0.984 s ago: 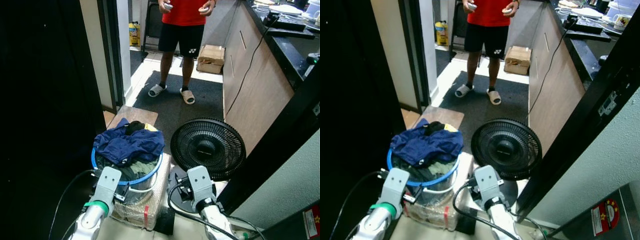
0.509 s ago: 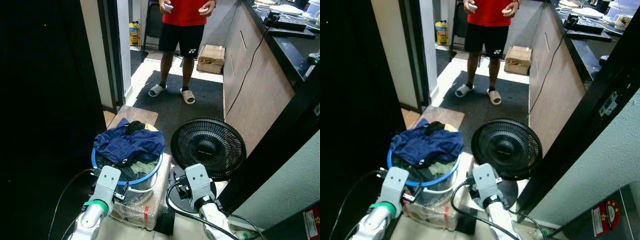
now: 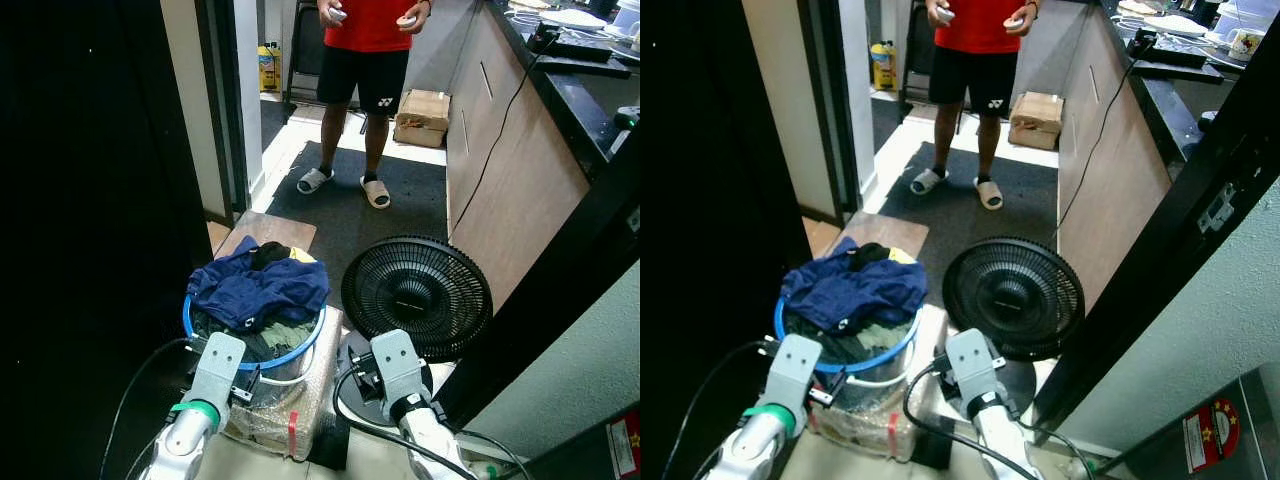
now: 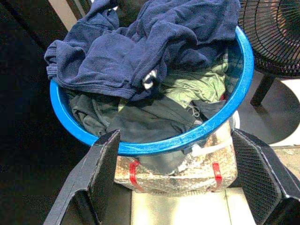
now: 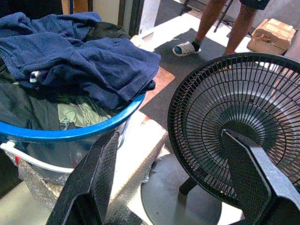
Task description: Clothes washing
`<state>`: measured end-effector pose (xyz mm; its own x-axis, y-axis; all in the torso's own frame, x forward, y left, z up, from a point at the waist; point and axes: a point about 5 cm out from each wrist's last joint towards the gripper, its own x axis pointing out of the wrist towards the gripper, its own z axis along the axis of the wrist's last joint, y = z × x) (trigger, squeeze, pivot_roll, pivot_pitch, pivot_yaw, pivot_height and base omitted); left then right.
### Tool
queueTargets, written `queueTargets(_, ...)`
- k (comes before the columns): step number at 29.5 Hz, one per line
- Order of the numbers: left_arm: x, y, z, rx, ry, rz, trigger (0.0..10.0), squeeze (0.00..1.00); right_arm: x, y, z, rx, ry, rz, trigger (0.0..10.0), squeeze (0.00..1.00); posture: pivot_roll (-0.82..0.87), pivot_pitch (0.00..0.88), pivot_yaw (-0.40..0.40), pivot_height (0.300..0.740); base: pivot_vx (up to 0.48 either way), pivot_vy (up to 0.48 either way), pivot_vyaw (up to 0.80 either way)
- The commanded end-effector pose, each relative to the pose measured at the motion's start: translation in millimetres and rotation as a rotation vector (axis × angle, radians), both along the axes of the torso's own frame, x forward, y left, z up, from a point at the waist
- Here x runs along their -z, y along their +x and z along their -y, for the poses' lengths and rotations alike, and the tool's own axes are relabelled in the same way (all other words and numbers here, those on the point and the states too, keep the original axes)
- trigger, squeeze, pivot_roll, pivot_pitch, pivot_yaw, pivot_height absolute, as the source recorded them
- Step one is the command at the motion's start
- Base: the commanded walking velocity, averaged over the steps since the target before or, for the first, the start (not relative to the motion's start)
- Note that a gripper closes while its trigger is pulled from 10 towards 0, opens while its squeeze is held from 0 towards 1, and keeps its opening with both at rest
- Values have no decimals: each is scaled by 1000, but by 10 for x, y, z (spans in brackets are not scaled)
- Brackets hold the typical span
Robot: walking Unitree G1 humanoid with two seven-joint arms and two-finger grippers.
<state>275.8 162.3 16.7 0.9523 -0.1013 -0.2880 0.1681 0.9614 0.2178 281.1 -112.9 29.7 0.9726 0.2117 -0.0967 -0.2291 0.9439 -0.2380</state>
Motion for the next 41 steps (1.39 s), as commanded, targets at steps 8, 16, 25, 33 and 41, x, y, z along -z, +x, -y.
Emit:
queueTargets(8, 55, -37, 15, 10, 10, -29, 10000, 0, 47, -17, 15, 6, -13, -26, 10000, 0, 89, 0, 14, 740, 0, 0, 0)
queueTargets(16, 63, -12, -27, -3, 25, -36, 10000, 0, 45, 0, 6, -5, -23, -27, 10000, 0, 86, 0, 14, 740, 0, 0, 0)
queueTargets(25, 54, 13, -24, -14, 14, -34, 10000, 0, 12, 20, -14, -21, -20, -14, 10000, 0, 83, 0, 13, 740, 0, 0, 0)
queueTargets(33, 53, 20, -22, -10, 16, -34, 10000, 0, 15, 27, 13, 4, -3, -20, 10000, 0, 87, 0, 6, 740, 0, 0, 0)
queueTargets(41, 43, 30, -21, -34, -17, -25, 10000, 0, 29, 1, 1, -12, -13, -21, 10000, 0, 81, 0, 2, 740, 0, 0, 0)
